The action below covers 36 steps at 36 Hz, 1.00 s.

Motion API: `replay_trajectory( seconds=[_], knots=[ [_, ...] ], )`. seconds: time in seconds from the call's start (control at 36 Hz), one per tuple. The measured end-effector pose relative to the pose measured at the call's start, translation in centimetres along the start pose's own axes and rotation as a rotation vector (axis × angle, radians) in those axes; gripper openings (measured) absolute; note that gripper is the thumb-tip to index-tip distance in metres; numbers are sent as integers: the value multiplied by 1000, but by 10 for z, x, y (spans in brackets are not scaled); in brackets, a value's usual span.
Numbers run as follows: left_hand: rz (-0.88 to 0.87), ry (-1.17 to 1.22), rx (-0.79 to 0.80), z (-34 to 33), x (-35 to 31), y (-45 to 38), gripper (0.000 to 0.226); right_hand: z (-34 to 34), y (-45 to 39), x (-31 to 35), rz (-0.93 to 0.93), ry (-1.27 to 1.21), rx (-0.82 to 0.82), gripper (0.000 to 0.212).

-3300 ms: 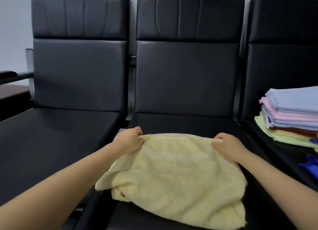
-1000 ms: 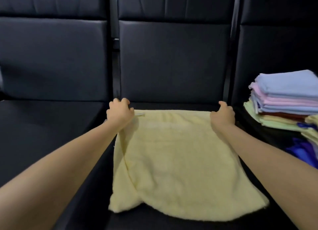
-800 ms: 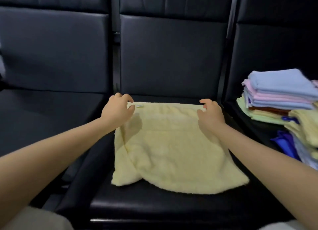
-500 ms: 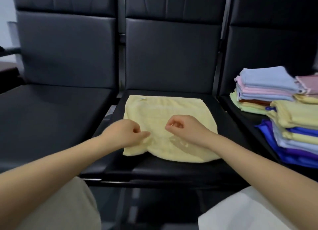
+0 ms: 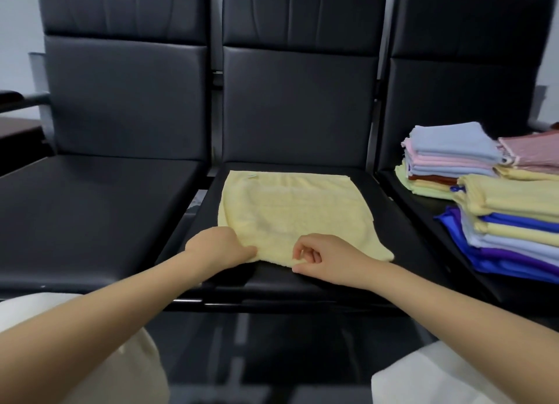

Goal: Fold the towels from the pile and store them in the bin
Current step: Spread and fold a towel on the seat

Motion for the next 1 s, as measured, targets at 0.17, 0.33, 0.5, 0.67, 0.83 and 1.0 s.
replay_trajectory(
  seconds=[0.17, 0.33, 0.5, 0.67, 0.83, 1.0],
  knots=[
    [54, -28, 91, 3, -6, -6, 40, -2, -2, 0, 3, 11, -40, 10],
    [77, 181, 264, 9, -14, -5, 22, -4, -4, 1, -1, 5, -72, 10],
    [84, 510, 186, 18, 0, -8, 24, -3, -6, 0, 0, 6, -77, 11],
    [-71, 1147, -275, 37, 17, -4, 17, -1, -6, -1, -6, 9, -83, 7],
    [-146, 1589, -407, 53, 25, 5, 15, 1, -7, -3, -19, 21, -122, 7],
    [4, 843, -429, 35, 47, -5, 15, -2, -8, -5, 15, 119, -137, 9]
  ],
)
Point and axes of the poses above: each hand's wrist, its own y-axis away from the middle knuckle, its own z-axis out of the back of the hand, x = y × z, the point moved 3 cm from there along -y, towards the middle knuckle, and after that the axes turned 11 degrees about -z, right-handed, at the moved point
